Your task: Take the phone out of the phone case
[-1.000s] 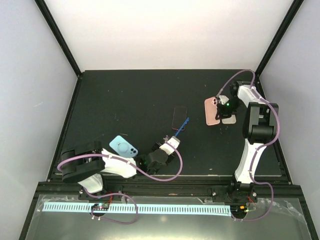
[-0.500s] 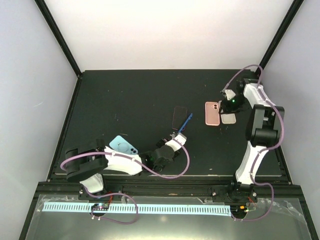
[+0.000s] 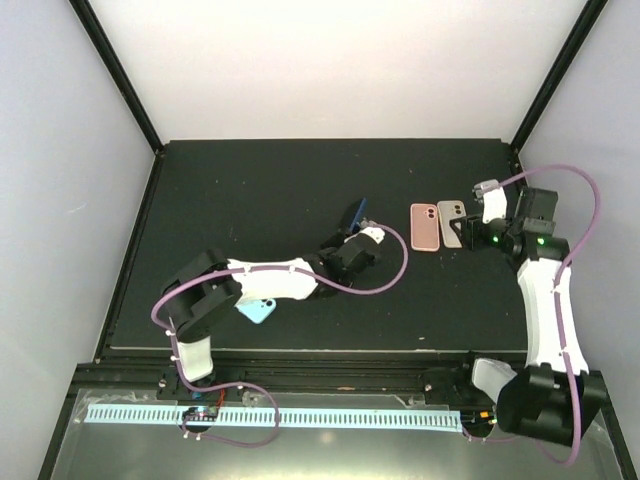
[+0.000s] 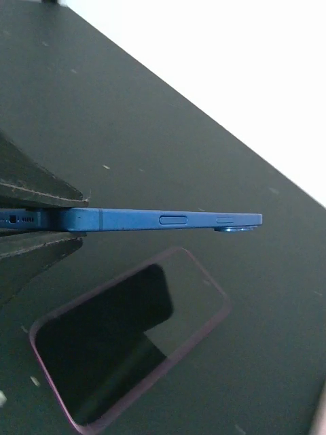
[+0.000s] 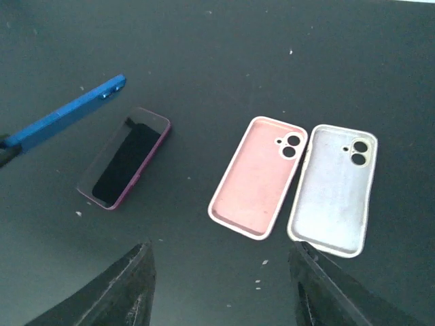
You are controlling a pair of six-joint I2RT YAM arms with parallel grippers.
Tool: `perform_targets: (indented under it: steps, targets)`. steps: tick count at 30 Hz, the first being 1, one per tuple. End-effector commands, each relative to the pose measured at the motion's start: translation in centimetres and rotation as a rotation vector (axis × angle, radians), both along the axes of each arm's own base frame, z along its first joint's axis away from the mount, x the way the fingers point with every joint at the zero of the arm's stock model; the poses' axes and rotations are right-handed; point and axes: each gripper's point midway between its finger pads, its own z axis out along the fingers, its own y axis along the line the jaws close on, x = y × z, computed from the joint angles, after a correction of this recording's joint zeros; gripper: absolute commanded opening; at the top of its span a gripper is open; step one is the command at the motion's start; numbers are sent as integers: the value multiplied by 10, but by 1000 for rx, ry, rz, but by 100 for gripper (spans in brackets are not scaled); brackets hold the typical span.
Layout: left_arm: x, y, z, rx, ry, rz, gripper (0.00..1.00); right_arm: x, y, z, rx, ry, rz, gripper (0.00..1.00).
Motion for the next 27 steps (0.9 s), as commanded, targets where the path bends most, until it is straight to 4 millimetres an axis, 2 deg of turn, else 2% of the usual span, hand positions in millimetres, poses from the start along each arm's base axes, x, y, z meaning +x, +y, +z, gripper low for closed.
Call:
perform_targets:
  steps: [1, 3, 6, 9, 11, 15, 21, 27]
  targets:
    - [11, 38, -10, 186, 13, 102, 2, -6, 11, 18, 55, -130, 15, 62]
    - [13, 46, -19, 235, 46, 105, 2, -11, 12, 31, 74, -128, -2, 68]
    - [16, 56, -32, 321, 81, 127, 1, -25, 21, 43, 119, -75, 29, 69]
    - [20, 63, -44, 402, 74, 156, 2, -34, 32, 36, 196, -65, 51, 70]
    - [21, 67, -52, 443, 75, 171, 2, -31, 33, 30, 223, -112, 39, 70]
    - [18, 66, -67, 473, 106, 150, 3, -31, 32, 25, 209, -85, 44, 70]
    - [7, 51, -83, 447, 229, 70, 21, -31, 31, 12, 208, -45, 36, 70]
    - [6, 54, -93, 476, 249, 76, 28, -33, 32, 16, 214, -76, 37, 70]
